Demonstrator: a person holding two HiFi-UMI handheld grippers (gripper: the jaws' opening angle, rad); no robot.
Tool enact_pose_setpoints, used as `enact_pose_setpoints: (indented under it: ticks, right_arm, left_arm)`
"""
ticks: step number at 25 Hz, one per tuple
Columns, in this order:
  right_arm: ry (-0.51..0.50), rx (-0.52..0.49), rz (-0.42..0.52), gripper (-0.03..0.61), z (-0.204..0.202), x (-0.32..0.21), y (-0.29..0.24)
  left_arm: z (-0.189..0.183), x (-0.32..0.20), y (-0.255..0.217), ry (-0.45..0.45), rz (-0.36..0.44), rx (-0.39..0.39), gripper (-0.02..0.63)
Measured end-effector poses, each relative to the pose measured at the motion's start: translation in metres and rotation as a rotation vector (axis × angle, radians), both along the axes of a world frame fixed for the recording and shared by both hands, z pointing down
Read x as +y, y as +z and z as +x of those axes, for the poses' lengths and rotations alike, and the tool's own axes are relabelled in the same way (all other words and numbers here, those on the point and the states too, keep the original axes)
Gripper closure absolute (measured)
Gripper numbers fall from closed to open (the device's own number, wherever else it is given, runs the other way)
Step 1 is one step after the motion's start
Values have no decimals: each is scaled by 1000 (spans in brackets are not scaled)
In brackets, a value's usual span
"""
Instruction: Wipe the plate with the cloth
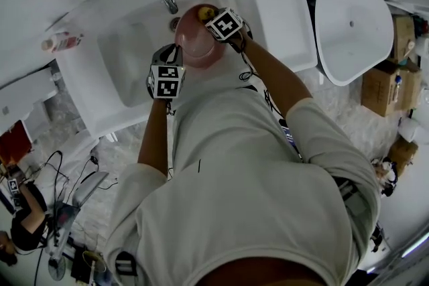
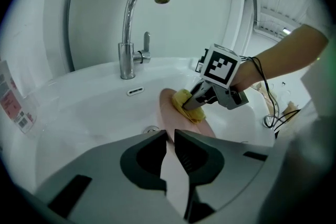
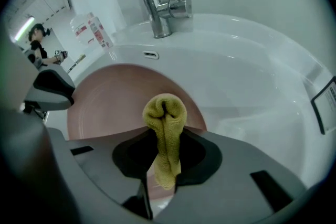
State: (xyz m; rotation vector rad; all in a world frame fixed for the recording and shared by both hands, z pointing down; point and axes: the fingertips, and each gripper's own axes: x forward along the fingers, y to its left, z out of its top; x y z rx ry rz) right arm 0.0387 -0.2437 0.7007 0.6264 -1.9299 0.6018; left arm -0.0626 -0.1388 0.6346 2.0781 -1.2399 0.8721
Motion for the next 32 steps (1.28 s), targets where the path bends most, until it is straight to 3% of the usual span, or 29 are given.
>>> enact_pose_setpoints:
  ticks: [4,9,17,27,32]
  right_arm:
    - [28,-48,-27,497,-17,0,-5]
    - [-40,-85,-11,497,-43,11,-17]
    - [-364,-95,-24,497,-83,80,-12]
    - [-541,-66,-180,497,-70,146,12]
    - [-670,59,-233,497,-39,166,34]
  left_arm:
    - [2,0,-3,38,20,-24,552]
    - [-2,0,-1,27,4,4,551]
    - [-12,3,4,-22,-54,45,551]
    - [-27,12,26,-90,-139,77,551]
    - [-36,18,40,-160,-209,149,552]
